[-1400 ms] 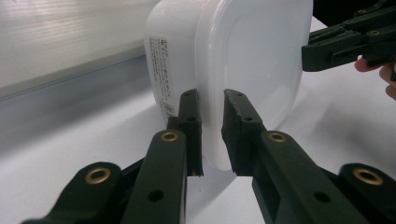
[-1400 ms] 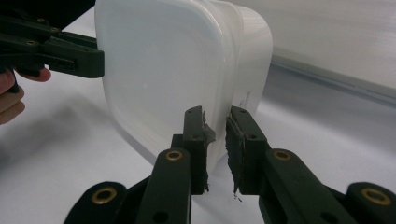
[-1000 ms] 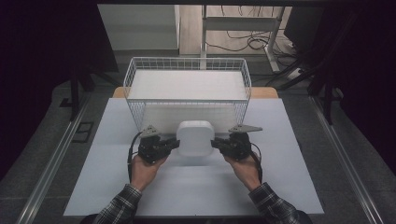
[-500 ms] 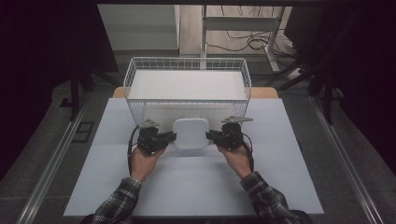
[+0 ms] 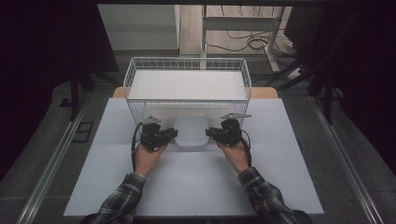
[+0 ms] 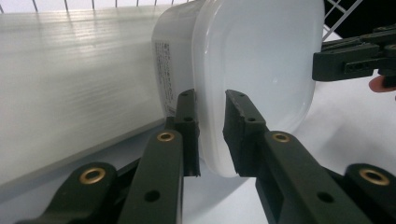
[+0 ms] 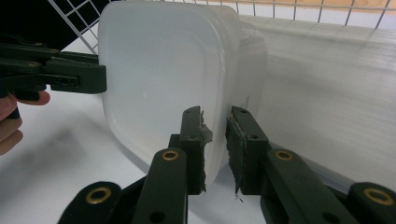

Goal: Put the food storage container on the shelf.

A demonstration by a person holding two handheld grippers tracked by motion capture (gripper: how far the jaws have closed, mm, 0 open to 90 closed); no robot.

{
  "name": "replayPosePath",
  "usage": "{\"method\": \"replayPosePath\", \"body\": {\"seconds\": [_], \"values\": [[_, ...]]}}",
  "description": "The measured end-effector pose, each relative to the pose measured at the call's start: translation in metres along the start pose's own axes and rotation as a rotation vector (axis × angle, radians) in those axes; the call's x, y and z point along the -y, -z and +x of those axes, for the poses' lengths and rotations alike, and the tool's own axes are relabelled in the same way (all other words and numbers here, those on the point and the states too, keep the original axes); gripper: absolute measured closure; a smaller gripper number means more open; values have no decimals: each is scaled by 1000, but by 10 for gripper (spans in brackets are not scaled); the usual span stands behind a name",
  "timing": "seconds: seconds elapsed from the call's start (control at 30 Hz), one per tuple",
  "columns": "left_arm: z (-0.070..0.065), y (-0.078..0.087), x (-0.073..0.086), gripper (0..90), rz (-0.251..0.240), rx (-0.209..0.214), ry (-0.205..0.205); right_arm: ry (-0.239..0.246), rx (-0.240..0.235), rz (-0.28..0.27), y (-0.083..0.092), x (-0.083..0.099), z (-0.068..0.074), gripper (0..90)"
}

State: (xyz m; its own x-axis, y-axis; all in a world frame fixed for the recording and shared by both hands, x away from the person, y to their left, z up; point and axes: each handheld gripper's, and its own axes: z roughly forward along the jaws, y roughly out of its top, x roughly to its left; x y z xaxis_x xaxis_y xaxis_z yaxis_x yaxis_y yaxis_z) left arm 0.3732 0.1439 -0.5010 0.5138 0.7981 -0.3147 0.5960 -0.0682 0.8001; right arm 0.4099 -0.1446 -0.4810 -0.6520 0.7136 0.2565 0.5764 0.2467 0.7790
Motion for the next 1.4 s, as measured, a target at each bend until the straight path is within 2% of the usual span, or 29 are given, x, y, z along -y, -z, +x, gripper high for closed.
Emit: {"method": "replayPosePath", "body": {"seconds": [0.1, 0.13, 0.23, 0.3, 0.33, 0.4, 0.5, 0.6, 0.67, 0.7, 0.77, 1.0, 1.1, 1.2, 1.4], "values": [[-2, -3, 0, 709, -20, -26, -49, 16, 1, -16, -2, -2, -2, 729], [-2, -4, -1, 690, -28, -32, -52, 37, 13, -25, -4, -4, -1, 704], [2, -5, -2, 664, -42, -20, -48, 59, 28, -34, -7, -6, 0, 682], [1, -6, -2, 659, -57, -40, -73, 62, 28, -32, -7, -6, -1, 670], [-1, -7, -4, 642, -58, -69, -94, 62, 40, -41, -8, -7, -2, 646], [-1, -8, -6, 624, -68, -85, -104, 71, 51, -50, -9, -8, -2, 645], [1, -10, -8, 597, -83, -93, -105, 91, 83, -68, -11, -12, -1, 629], [4, -14, -12, 585, -110, -106, -85, 102, 108, -84, -14, -15, -2, 627], [4, -15, -14, 582, -110, -116, -87, 100, 117, -91, -15, -16, -2, 627], [5, -17, -18, 558, -103, -139, -95, 100, 133, -101, -17, -18, -2, 629], [6, -18, -21, 526, -97, -151, -98, 107, 140, -102, -17, -19, -2, 631], [0, -12, -21, 452, -127, -127, -114, 101, 112, -119, -11, -17, -3, 646], [-7, -5, -18, 371, -128, -97, -128, 104, 91, -132, -5, -13, -2, 713], [-13, 4, -9, 291, -127, -31, -144, 117, 79, -132, 1, -9, 0, 774], [-19, 13, 4, 210, -127, 12, -186, 153, 52, -116, 8, -7, 6, 824]]}}
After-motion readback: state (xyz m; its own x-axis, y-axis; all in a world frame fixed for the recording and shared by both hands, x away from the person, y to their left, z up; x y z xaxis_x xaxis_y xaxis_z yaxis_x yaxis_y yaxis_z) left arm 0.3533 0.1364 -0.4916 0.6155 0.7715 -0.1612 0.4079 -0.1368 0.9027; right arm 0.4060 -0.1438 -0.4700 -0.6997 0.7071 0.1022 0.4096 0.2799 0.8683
